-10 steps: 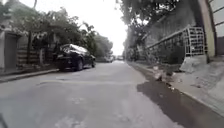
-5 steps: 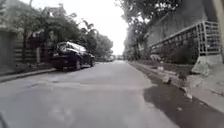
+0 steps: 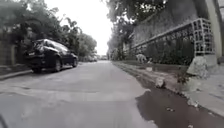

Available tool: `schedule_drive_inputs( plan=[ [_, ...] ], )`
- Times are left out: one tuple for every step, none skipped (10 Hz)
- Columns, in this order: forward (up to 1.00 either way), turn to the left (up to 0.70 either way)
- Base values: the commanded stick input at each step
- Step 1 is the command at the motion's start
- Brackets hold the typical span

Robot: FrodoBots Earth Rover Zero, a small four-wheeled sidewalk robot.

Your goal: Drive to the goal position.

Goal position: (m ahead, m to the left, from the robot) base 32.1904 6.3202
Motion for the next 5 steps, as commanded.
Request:
schedule_drive_inputs(
  plan=[
    [1.0, 0.0],
    [1.0, 0.0],
    [1.0, 0.0],
    [1.0, 0.0],
    [1.0, 0.0]
  ],
)
